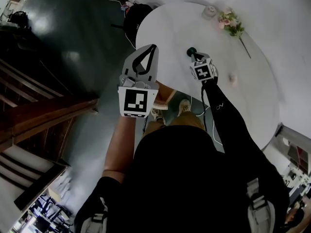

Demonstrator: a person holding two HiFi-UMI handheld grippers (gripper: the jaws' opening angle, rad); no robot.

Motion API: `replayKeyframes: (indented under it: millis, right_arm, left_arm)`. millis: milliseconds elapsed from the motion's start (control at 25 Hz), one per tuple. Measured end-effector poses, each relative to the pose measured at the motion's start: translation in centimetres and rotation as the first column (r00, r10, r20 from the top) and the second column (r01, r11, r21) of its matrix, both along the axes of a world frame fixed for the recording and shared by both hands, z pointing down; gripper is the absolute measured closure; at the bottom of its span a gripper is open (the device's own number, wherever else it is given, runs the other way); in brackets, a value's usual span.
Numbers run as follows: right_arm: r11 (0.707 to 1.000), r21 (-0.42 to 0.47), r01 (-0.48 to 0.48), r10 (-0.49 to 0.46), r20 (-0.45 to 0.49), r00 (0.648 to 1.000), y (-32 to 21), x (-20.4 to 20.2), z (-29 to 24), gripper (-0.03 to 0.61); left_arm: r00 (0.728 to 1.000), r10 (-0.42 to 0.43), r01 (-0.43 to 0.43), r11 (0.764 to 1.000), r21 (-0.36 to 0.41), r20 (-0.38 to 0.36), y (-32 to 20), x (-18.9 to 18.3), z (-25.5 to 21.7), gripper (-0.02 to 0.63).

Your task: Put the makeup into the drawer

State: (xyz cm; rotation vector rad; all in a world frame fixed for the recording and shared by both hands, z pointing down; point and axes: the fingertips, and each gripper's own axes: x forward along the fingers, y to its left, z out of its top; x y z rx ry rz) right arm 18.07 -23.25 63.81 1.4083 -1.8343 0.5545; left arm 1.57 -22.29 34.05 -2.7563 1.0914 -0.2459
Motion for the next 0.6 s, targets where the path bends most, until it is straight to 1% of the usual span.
replayKeyframes:
  millis: [40, 80, 120, 200, 280, 360, 440, 520, 600]
  right_arm:
    - [0.999, 0.038, -0.014, 0.013, 0.006, 1.000, -0.2, 0.1, -1.2, 0.574]
    - [0.996, 0.079, -0.033, 0.031, 0.015, 0.999, -0.3, 0.2, -2.7, 0.574]
    - [0.991, 0.119, -0.053, 0.050, 0.025, 0.998, -0.2, 0.2, -4.5, 0.574]
    - [0.976, 0.201, -0.080, 0.074, 0.038, 0.997, 0.0, 0.1, -8.1, 0.574]
    - [0.953, 0.285, -0.100, 0.092, 0.041, 0.995, 0.5, 0.3, -11.7, 0.574]
    - [0.920, 0.370, -0.130, 0.117, 0.056, 0.992, 1.4, 0.7, -15.4, 0.574]
    - [0.877, 0.455, -0.152, 0.132, 0.076, 0.988, 2.4, 1.0, -19.1, 0.574]
    - [0.830, 0.534, -0.159, 0.124, 0.102, 0.987, 3.4, 1.0, -22.5, 0.574]
    - [0.771, 0.614, -0.167, 0.111, 0.129, 0.985, 4.7, 1.1, -25.6, 0.574]
  left_arm:
    - [1.000, 0.018, -0.018, 1.000, 0.022, -0.001, 0.0, 0.2, -0.4, 0.604]
    - [1.000, 0.022, -0.022, 1.000, 0.018, -0.009, 0.0, 0.3, -0.5, 0.604]
    - [1.000, 0.015, -0.015, 1.000, -0.003, -0.022, 0.0, 0.2, -0.5, 0.604]
    - [0.999, 0.002, -0.003, 1.000, -0.027, -0.043, 0.0, 0.0, -0.7, 0.604]
    - [0.999, 0.010, -0.011, 1.000, -0.016, -0.053, 0.0, 0.3, -1.4, 0.604]
    - [0.997, 0.034, -0.034, 0.999, -0.001, -0.066, 0.2, 1.0, -2.1, 0.604]
    - [0.995, 0.059, -0.058, 0.998, 0.010, -0.074, 0.4, 1.8, -2.6, 0.604]
    - [0.994, 0.079, -0.078, 0.997, 0.015, -0.069, 0.5, 2.6, -2.6, 0.604]
    - [0.994, 0.081, -0.080, 0.996, 0.029, -0.072, 0.6, 3.1, -2.9, 0.604]
